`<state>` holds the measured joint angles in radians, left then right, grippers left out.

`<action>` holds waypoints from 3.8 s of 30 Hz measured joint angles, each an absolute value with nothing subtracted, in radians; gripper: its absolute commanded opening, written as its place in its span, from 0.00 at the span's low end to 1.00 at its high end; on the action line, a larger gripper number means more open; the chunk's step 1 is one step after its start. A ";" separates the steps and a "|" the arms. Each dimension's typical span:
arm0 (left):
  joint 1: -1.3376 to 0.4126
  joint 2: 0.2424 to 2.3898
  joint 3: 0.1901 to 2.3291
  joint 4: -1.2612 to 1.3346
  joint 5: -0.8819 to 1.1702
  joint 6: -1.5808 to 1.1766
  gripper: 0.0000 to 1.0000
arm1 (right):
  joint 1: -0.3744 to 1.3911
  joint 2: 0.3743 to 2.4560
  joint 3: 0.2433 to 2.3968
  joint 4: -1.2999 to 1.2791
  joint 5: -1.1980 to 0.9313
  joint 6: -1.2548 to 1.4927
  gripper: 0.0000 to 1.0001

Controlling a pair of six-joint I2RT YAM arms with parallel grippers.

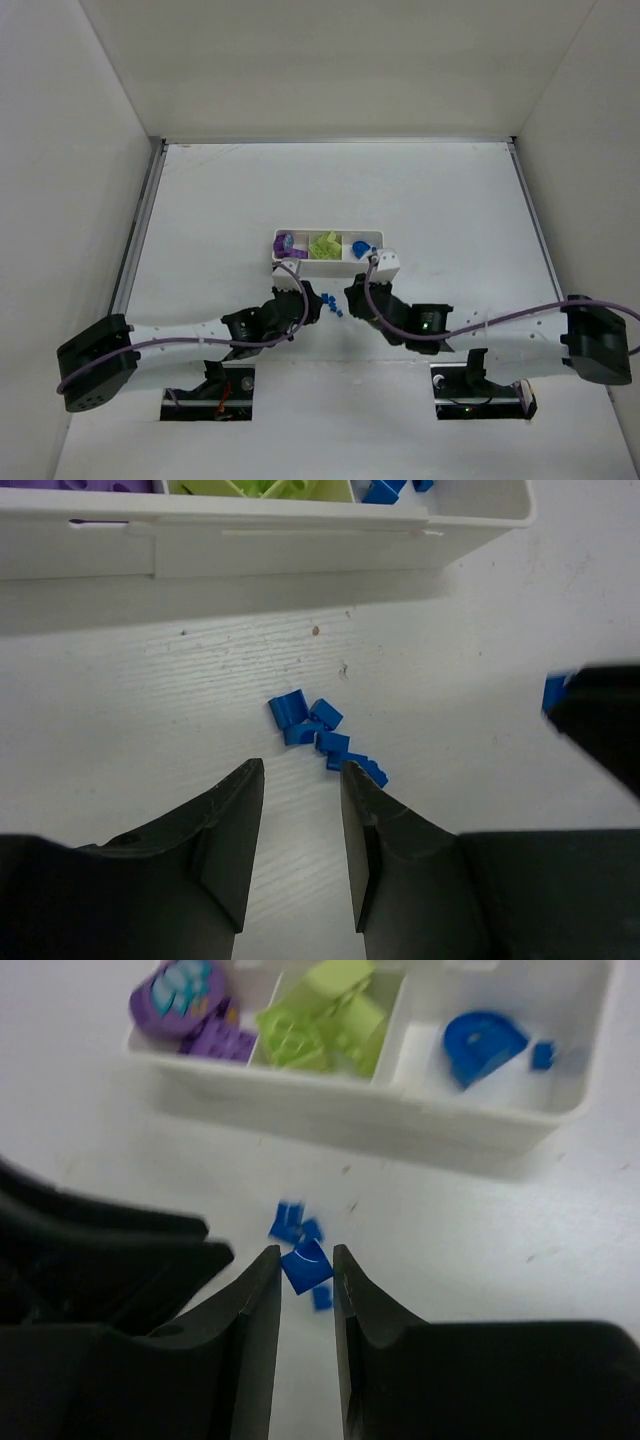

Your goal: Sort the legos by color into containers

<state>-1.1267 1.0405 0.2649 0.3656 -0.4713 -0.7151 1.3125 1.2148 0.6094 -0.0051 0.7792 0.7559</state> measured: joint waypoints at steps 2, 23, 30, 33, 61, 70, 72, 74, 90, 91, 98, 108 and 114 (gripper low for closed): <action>-1.131 1.077 0.287 0.381 -0.472 -0.715 0.34 | 1.210 1.180 0.604 0.028 0.741 0.705 0.29; -1.178 1.299 0.371 0.424 -0.578 -0.712 0.29 | 0.809 1.385 0.692 0.197 0.501 0.501 0.58; -1.183 1.354 0.394 0.430 -0.578 -0.712 0.29 | 0.893 1.341 0.620 0.267 0.521 0.518 0.57; -1.184 1.369 0.405 0.432 -0.577 -0.712 0.29 | 0.942 1.341 0.564 0.288 0.526 0.546 0.57; -1.172 1.478 0.457 0.439 -0.619 -0.715 0.13 | 1.147 1.221 0.379 0.361 0.629 0.713 0.57; -1.201 1.317 0.449 0.418 -0.627 -0.710 0.11 | 1.161 1.181 0.341 0.362 0.646 0.738 0.57; -1.205 1.253 0.449 0.417 -0.631 -0.707 0.11 | 1.161 1.176 0.329 0.368 0.651 0.743 0.56; -1.205 1.214 0.450 0.413 -0.632 -0.702 0.11 | 1.161 1.169 0.315 0.367 0.657 0.753 0.56; -0.960 1.537 0.772 0.443 -0.393 -0.622 0.13 | 1.234 1.033 0.276 0.255 0.726 0.839 0.56; -0.948 1.563 0.790 0.446 -0.380 -0.622 0.13 | 1.241 1.025 0.274 0.250 0.730 0.843 0.56; -0.939 1.682 0.883 0.452 -0.301 -0.621 0.25 | 1.258 0.981 0.250 0.229 0.749 0.865 0.57; -0.940 1.684 0.894 0.456 -0.289 -0.618 0.40 | 1.280 1.018 0.247 0.217 0.749 0.866 0.51; -0.957 1.481 0.749 0.458 -0.323 -0.619 0.35 | 1.325 1.156 0.301 0.218 0.734 0.840 0.62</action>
